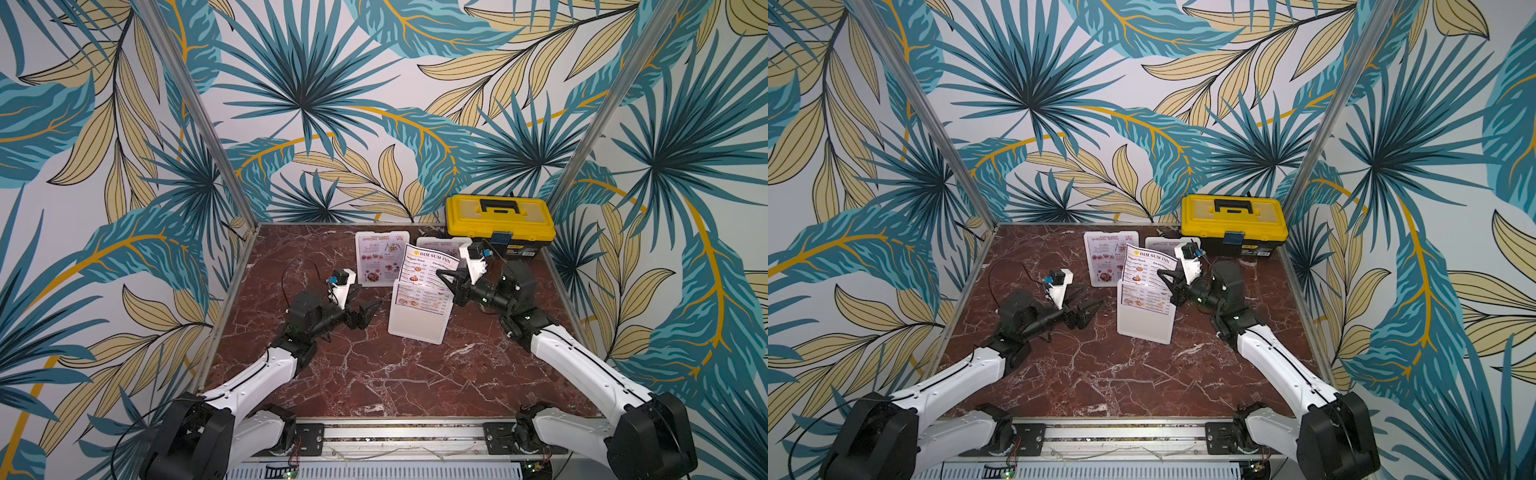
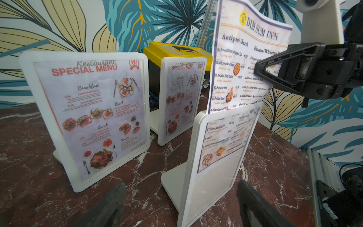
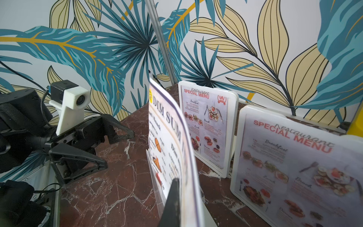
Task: Insert the menus into the narrow rack
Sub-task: Insert the menu into the narrow rack.
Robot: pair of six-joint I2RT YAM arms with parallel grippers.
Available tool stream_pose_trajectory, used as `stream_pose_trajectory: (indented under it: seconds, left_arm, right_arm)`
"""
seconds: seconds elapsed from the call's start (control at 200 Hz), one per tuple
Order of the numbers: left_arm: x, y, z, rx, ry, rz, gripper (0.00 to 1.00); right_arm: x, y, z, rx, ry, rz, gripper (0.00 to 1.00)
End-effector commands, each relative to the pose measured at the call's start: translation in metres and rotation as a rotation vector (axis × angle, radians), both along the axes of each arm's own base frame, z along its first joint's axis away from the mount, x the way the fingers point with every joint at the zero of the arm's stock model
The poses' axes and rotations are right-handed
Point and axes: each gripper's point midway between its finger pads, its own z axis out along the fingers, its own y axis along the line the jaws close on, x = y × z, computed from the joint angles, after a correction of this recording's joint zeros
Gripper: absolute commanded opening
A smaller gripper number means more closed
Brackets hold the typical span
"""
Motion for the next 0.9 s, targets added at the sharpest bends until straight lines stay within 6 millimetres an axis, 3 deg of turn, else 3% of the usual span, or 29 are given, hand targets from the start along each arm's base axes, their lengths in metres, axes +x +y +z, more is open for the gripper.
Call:
stream_pose_trajectory:
  seconds: [0.0,0.175,0.315,0.546,0.896]
  left_arm:
    - [0.0,0.001,-0.004,0.009,-0.004,-0.001,0.88]
    - [0.0,0.001,-0.005,0.012,-0.004,-0.003,0.88]
    - [-0.001,0.002,-0.004,0.012,-0.008,0.002,0.88]
    - [-0.001,0.003,-0.005,0.013,-0.007,0.003,0.88]
    - [-0.003,0.004,-0.005,0.011,-0.009,0.005,0.88]
  right_arm:
    - [-0.003,0.0,-0.006,0.013,0.016,0.006,0.09]
    - [0.008,-0.005,0.002,-0.001,0.012,-0.043,0.21]
    - [0.01,-0.005,0.014,0.008,-0.001,-0.051,0.22]
    - [0.01,0.001,0.001,0.006,0.027,-0.012,0.02]
    - [0.001,0.007,-0.02,0.03,0.061,0.035,0.0]
